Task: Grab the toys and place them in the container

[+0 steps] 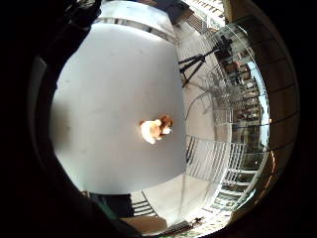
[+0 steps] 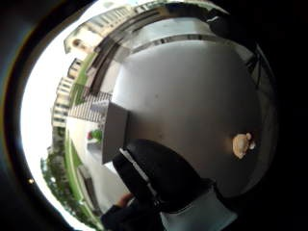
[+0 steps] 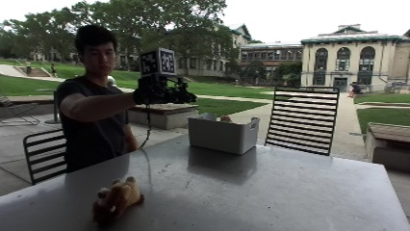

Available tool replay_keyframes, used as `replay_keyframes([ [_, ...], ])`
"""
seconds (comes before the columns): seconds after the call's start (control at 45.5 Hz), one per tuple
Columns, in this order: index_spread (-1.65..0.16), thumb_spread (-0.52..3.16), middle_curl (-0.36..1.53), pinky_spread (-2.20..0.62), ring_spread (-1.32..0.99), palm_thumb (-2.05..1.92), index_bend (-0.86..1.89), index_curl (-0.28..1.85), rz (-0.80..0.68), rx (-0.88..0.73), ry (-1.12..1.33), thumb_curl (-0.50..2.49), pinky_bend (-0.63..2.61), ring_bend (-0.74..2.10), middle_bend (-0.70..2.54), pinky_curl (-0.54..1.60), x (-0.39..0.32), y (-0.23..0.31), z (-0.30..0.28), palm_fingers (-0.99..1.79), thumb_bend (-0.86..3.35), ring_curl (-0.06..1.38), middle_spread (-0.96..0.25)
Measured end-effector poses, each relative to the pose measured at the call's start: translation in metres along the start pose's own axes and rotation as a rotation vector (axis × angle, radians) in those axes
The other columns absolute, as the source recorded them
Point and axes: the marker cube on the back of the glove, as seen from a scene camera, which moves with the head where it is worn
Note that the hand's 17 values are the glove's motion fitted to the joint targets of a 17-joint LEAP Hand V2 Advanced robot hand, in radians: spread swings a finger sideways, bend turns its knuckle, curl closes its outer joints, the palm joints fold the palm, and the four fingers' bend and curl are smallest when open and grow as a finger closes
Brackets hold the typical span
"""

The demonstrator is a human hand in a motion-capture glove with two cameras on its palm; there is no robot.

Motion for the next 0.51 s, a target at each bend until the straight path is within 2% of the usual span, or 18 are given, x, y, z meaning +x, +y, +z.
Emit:
replay_keyframes([
  [0.506,-0.33,0.98,0.42,-0.11,-0.41,-0.14,0.24,0.52,0.144,-0.1,-0.039,0.15,0.65,0.44,0.24,0.31,0.124,0.043,0.101,0.11,-0.1,0.27,-0.19],
])
